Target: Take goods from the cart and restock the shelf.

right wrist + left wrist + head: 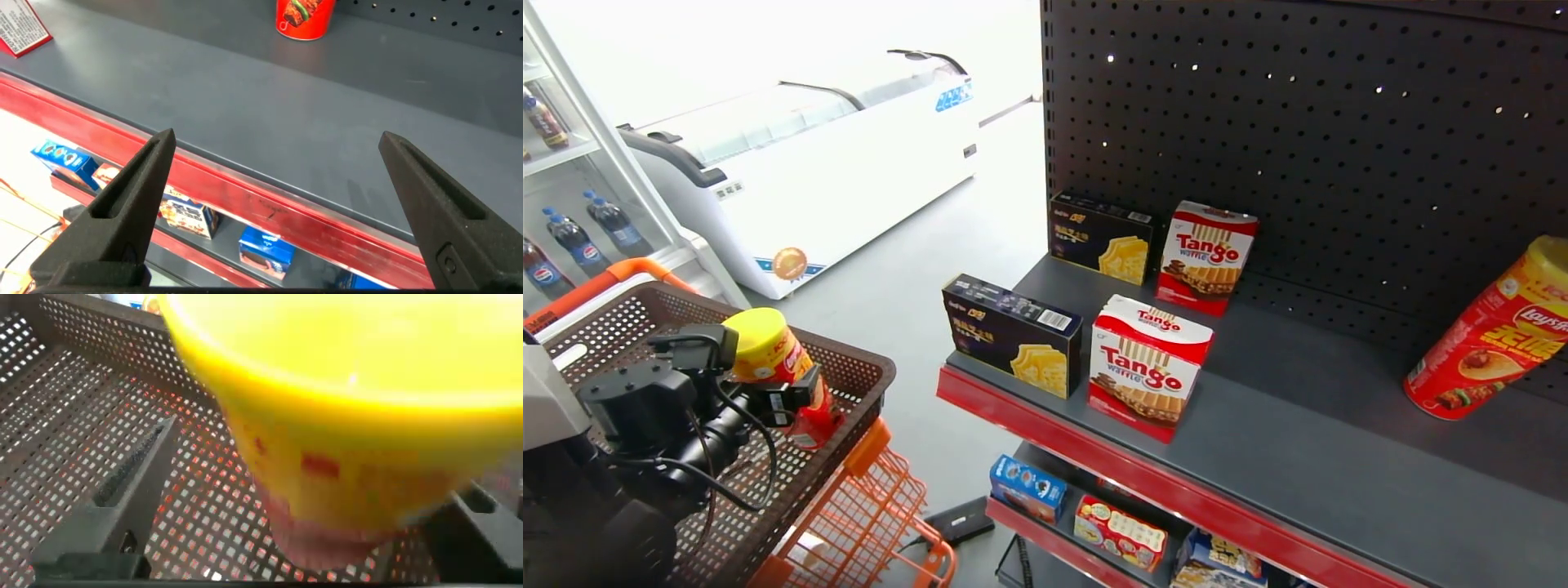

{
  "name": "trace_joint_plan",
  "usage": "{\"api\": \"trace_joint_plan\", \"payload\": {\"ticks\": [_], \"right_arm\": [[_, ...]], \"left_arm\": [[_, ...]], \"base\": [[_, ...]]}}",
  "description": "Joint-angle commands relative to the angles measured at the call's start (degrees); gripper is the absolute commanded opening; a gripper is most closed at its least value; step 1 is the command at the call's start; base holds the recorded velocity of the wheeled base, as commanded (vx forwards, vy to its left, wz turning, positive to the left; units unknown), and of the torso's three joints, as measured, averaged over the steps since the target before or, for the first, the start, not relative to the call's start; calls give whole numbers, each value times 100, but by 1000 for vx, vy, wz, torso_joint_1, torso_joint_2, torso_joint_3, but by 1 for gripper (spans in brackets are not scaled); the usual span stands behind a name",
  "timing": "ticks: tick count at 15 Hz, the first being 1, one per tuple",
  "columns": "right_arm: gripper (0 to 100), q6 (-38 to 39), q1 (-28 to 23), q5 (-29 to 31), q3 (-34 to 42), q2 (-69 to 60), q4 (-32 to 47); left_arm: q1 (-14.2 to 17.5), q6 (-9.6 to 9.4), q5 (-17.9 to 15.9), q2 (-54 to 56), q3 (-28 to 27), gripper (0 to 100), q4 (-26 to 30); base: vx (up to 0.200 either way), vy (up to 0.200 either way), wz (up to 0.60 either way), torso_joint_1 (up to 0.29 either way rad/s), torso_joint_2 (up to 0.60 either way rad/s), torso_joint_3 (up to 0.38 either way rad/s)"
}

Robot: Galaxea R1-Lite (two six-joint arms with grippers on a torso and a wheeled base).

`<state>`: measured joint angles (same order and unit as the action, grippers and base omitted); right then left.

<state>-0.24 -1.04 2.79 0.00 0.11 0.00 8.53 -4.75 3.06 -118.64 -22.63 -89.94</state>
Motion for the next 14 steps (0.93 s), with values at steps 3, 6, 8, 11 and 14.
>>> {"api": "trace_joint_plan", "payload": {"ticks": [3, 6, 8, 11, 14], "right_arm": [[100, -2, -2, 2, 0, 7, 0], [100, -2, -2, 2, 0, 7, 0], [100, -2, -2, 2, 0, 7, 0], [100, -2, -2, 2, 0, 7, 0], [100, -2, -2, 2, 0, 7, 0]], "left_arm": [[8, 1, 2, -432, -286, 100, -6], [-1, 27, 2, -520, -559, 0, -6], [-18, 27, -7, -573, -655, 0, -6], [-62, 27, -16, -502, -655, 0, -6], [-159, -52, -25, -89, -726, 0, -6]], "base": [[0, 0, 0, 0, 0, 0], [0, 0, 0, 0, 0, 0], [0, 0, 0, 0, 0, 0], [0, 0, 0, 0, 0, 0], [0, 0, 0, 0, 0, 0]]}}
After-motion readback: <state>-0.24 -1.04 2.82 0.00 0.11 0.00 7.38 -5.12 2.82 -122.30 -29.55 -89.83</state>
